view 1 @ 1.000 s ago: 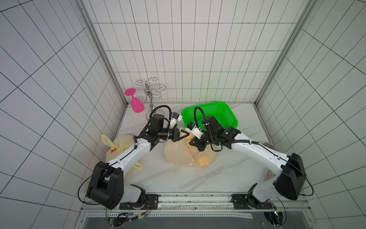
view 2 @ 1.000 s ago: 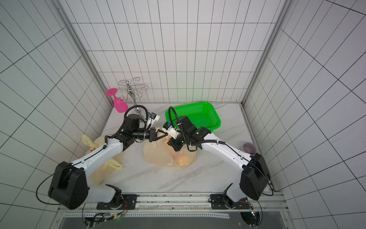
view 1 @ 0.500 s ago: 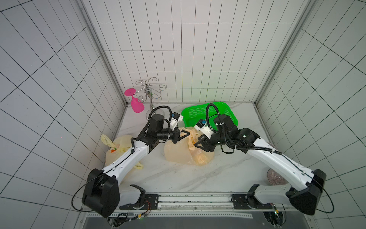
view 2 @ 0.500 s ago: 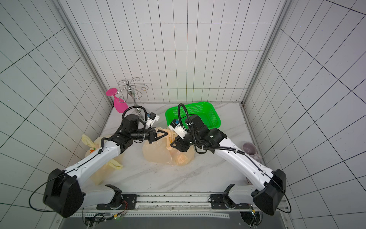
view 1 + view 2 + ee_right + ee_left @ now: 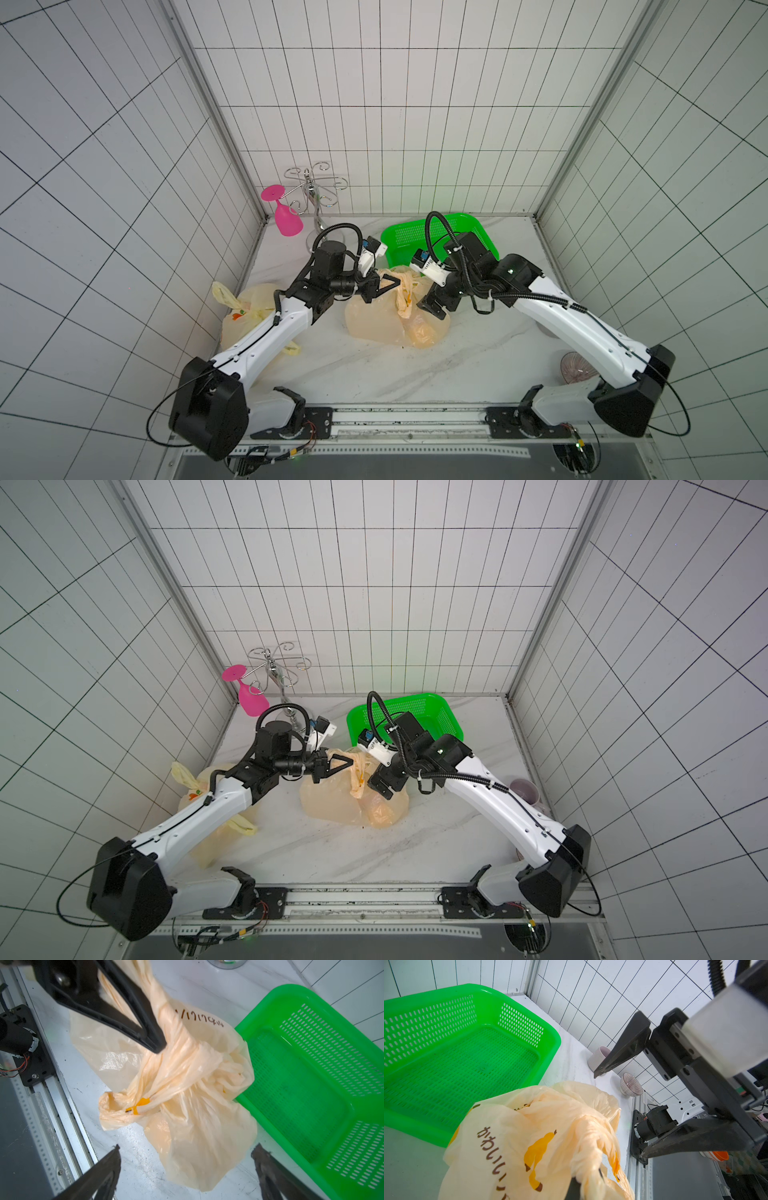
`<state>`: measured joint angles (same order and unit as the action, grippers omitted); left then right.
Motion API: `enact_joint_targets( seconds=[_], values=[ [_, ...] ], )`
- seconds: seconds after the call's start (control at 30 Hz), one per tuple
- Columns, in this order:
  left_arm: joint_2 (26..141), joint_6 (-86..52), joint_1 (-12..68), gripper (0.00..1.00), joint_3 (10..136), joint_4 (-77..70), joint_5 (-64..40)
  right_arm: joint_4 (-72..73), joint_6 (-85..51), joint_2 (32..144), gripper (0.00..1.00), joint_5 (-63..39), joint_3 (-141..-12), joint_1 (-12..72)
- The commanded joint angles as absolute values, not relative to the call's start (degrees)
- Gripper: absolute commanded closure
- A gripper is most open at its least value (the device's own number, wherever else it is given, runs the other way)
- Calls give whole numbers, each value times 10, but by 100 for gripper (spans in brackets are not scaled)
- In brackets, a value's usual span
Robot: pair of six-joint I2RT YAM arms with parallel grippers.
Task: Place the peach into a plastic bag & tie a knot
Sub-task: Cross the plastic bag at the center of the board.
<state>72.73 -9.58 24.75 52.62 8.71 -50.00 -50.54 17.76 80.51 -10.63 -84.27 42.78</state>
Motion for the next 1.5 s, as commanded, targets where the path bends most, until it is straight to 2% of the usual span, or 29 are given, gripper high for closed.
enact_joint_targets(
  seconds=[0.0,0.2,0.83,1.07,1.3,1.4,1.47],
  values=[
    [713,-78,252,100,535,85,-512,-523,211,830,1,-130,-915,433],
    [710,-77,254,100,534,84,-518,-514,223,865,0,-139,-913,440],
    [715,-84,255,100,529,72,-525,-521,257,918,23,-177,-902,461],
    [716,-116,255,100,522,45,-538,-507,249,942,41,-145,-910,461],
    [721,-139,254,100,513,37,-549,-411,218,939,60,-113,-861,460],
    [723,-146,253,100,511,33,-549,-375,199,934,55,-125,-849,460],
    [724,-155,253,100,508,27,-549,-350,183,930,57,-132,-835,460]
  ],
)
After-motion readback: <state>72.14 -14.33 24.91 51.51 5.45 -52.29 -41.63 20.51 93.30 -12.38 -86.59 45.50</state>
